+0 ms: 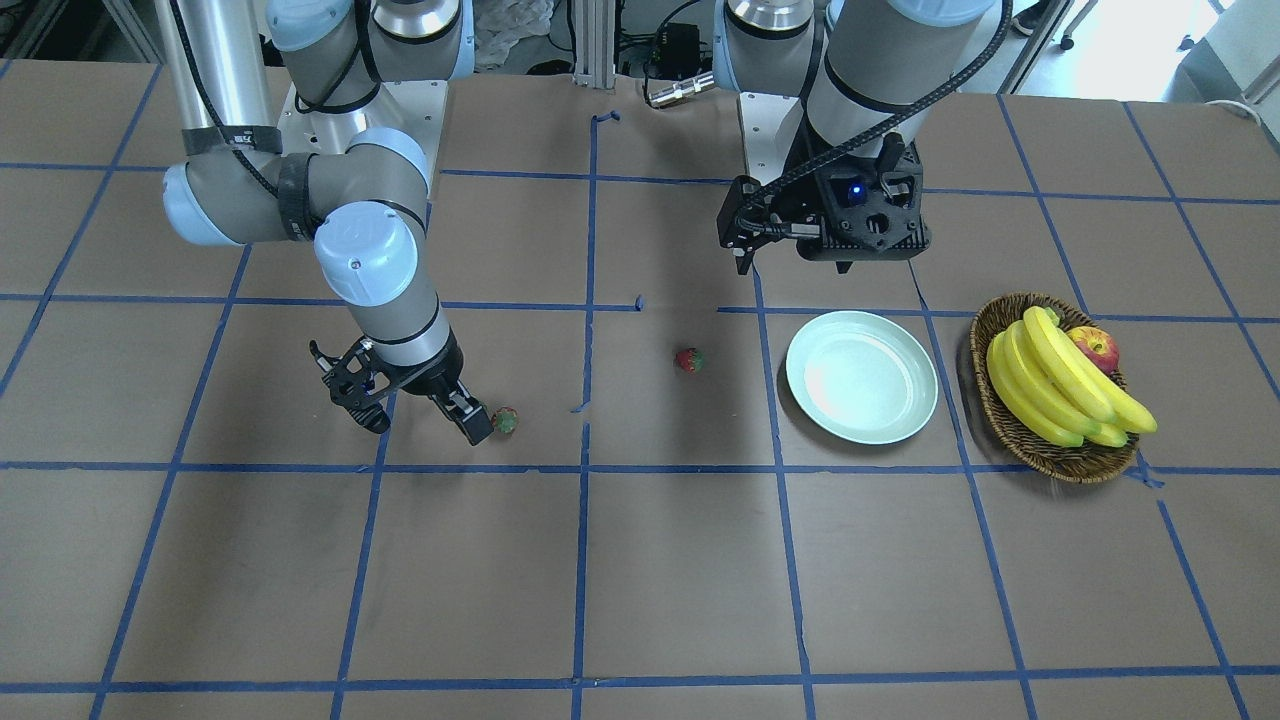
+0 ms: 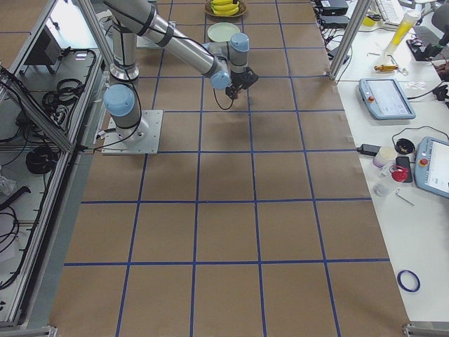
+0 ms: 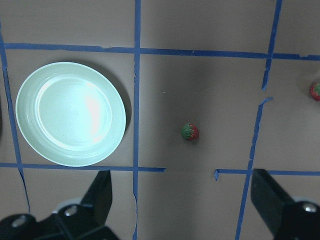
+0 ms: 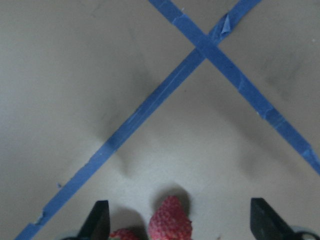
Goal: Collect all strawberries into plate
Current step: 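Move the right gripper back to the remaining strawberries and grasp one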
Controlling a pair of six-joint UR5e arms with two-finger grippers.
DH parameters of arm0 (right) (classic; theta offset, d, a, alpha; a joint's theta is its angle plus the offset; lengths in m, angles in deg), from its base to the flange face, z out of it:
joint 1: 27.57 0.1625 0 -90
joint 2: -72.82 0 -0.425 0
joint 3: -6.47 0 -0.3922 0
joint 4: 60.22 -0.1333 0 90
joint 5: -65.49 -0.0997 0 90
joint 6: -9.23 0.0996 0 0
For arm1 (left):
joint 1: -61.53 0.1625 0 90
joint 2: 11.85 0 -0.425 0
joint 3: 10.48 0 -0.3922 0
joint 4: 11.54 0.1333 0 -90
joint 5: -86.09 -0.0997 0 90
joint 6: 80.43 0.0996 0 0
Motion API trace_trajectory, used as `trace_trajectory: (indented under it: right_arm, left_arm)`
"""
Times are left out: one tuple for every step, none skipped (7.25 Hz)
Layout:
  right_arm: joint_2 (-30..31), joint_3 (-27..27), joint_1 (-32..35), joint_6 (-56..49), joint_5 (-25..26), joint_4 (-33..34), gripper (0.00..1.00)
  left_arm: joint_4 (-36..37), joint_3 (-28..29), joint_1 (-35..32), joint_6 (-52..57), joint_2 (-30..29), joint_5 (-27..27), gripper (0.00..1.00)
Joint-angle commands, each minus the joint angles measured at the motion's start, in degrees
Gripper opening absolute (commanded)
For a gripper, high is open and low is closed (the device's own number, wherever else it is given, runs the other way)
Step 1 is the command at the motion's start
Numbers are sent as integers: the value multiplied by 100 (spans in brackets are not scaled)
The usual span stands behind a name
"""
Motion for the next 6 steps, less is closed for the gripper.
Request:
trace_trajectory:
  right_arm:
    - [-112, -101, 11, 243, -144, 182, 91]
    - [-121, -163, 11, 243, -126, 182, 89]
    - [-112, -216, 80, 287, -109, 182, 88]
    - [-104, -260, 98, 287, -109, 199, 64]
    - [-95, -269, 99, 279, -100, 199, 40]
    - [-86, -234, 99, 226, -91, 199, 14]
  left_arm:
    - [3, 2, 0, -4, 1, 0, 100]
    - [3, 2, 0, -4, -8, 0, 100]
    - [3, 2, 0, -13, -8, 0, 100]
    - [3, 2, -9, -13, -8, 0, 100]
    - [3, -6, 0, -13, -16, 0, 100]
    - [3, -6, 0, -13, -17, 0, 100]
